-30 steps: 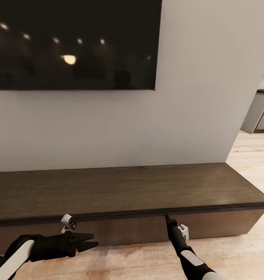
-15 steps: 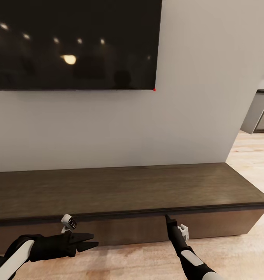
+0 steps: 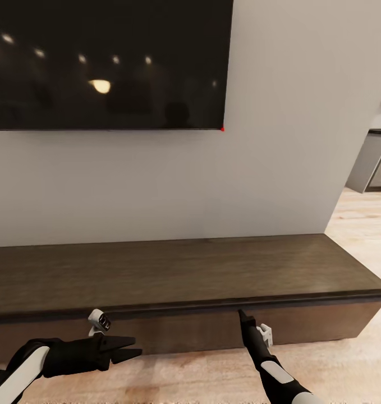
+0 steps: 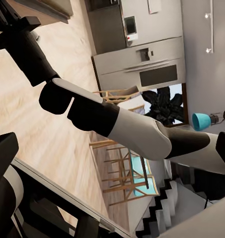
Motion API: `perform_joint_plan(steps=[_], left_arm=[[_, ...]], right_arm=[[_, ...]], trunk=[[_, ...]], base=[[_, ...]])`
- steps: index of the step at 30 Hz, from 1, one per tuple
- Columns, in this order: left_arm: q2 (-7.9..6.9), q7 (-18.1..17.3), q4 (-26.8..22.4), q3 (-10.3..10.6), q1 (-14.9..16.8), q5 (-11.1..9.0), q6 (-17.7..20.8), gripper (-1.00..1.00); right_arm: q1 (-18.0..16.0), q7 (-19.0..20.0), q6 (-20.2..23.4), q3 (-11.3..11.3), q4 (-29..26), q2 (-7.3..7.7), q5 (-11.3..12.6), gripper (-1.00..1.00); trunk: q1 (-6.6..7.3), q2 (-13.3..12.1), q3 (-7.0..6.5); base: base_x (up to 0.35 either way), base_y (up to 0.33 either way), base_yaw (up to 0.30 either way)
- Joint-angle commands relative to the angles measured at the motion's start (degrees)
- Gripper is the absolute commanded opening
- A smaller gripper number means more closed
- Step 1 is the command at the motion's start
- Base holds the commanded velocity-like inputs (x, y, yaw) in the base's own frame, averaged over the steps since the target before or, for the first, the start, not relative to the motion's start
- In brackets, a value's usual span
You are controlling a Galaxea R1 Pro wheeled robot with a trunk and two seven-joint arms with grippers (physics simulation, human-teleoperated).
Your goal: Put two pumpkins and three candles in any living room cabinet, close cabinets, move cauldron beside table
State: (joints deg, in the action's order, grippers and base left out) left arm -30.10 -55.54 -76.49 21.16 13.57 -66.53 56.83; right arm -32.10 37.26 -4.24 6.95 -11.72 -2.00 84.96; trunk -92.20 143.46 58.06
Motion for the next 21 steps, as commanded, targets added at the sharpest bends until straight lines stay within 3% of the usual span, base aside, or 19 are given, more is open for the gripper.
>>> perform_joint_plan(steps=[1, 21], left_arm=[[-0.05, -0.1, 0.0, 0.1, 0.1, -0.2, 0.2, 1.00], [-0.01, -0.1, 0.0, 0.1, 0.1, -0.2, 0.2, 1.00]], right_arm=[[-0.1, 0.6, -0.4, 0.5, -0.1, 0.03, 0.4, -1.00], [-0.1, 0.7, -0.4, 0.5, -0.1, 0.04, 0.4, -1.00]], trunk=[[0.04, 0.0, 0.04], [0.04, 0.0, 0.04]], base=[[-0.149, 0.000, 0.000], [-0.172, 0.000, 0.000]])
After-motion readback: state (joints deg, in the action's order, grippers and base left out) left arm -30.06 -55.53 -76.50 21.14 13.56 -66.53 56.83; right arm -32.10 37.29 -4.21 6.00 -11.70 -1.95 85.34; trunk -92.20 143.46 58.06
